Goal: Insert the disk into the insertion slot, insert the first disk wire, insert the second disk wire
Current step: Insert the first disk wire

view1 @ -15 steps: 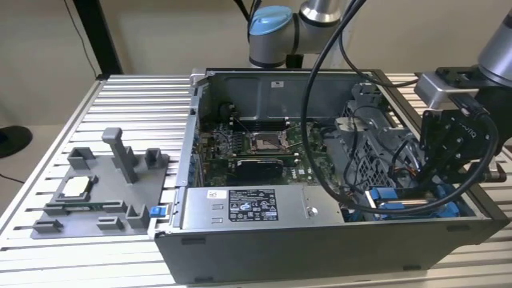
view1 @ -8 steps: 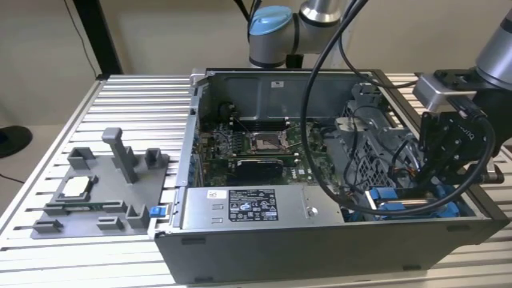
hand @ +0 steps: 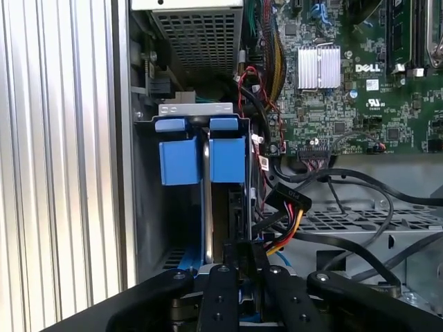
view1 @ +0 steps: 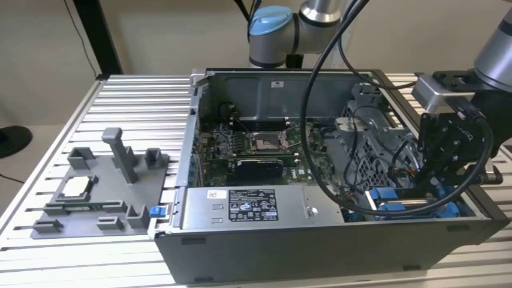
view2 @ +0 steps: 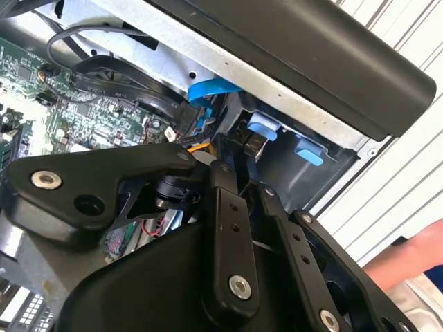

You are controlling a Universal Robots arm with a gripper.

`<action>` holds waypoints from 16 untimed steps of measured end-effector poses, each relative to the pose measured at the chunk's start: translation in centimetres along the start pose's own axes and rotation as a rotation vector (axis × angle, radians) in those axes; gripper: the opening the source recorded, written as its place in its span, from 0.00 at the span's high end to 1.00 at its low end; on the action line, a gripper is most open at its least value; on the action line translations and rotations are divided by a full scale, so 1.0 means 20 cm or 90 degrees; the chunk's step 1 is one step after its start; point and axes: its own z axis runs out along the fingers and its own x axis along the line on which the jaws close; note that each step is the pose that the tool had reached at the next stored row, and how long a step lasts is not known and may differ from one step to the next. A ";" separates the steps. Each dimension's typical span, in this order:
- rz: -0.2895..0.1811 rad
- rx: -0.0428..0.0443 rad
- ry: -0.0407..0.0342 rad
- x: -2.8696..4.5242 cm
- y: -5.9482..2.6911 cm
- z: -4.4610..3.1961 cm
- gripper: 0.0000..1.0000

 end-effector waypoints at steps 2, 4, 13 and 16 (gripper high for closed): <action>0.000 0.0000 -0.0002 0.000 0.000 0.003 1.00; 0.000 0.0000 -0.0001 0.000 0.000 0.004 1.00; 0.000 0.0000 -0.0002 0.000 0.000 0.005 1.00; 0.000 0.0000 -0.0002 0.000 0.000 0.005 1.00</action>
